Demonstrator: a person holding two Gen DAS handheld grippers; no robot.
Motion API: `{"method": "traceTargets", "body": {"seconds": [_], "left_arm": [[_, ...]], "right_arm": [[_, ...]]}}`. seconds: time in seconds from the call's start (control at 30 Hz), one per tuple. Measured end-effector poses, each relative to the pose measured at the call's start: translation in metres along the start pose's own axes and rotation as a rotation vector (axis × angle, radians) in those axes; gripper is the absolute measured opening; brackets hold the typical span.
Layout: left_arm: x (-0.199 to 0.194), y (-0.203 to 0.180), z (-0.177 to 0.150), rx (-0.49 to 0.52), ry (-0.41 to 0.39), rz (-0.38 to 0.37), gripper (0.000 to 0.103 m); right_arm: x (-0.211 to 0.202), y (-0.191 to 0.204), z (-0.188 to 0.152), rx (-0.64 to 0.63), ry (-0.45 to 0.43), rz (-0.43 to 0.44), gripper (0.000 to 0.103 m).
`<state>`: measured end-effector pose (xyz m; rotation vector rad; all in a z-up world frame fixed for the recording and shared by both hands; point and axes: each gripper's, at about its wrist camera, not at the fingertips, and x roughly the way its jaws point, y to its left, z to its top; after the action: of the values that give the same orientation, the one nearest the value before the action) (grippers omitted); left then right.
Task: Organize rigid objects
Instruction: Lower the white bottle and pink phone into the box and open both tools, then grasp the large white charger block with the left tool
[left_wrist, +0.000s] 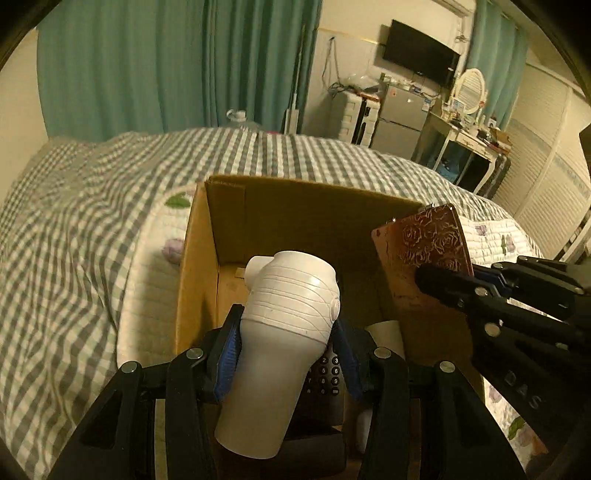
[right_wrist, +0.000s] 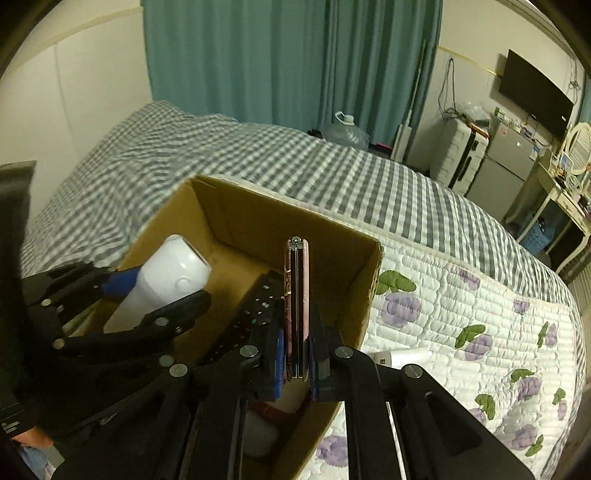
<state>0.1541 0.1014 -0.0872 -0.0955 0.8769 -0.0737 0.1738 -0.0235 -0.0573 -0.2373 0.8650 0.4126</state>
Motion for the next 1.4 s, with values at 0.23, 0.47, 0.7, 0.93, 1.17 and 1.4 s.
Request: {"method": "traceTargets", "body": {"seconds": [0.23,0.47,0.7,0.93,1.17,1.4], "left_arm": [[-0.013,0.002,0.000,-0.009,-0.020,-0.004,0.061],[-0.020,0.000,-0.004,0.002,-0.034,-0.006,0.062],[-0.033,-0.016,-0.009,0.041,-0.063,0.000,0.062],[-0.051,-0.049,-0.010,0.078,-0.084,0.024,0.064],[-0.055,-0.118,-0.014,0.114,-0.064,-0.033,0.064],[-0.030,-0.197,-0.017,0.146,-0.015,-0.034,0.064]], "right_arm": [[0.019,-0.008,0.007,0.023,0.032,-0.044,0.009],[0.028,-0.019,0.005,0.098,0.047,-0.018,0.010],[-0.009,-0.030,0.010,0.116,-0.070,-0.020,0.053],[-0.051,-0.067,-0.001,0.114,-0.103,-0.080,0.057],[-0.084,-0.131,-0.039,0.122,-0.105,-0.166,0.066],[-0.089,-0.199,-0.086,0.161,-0.106,-0.246,0.090]]}}
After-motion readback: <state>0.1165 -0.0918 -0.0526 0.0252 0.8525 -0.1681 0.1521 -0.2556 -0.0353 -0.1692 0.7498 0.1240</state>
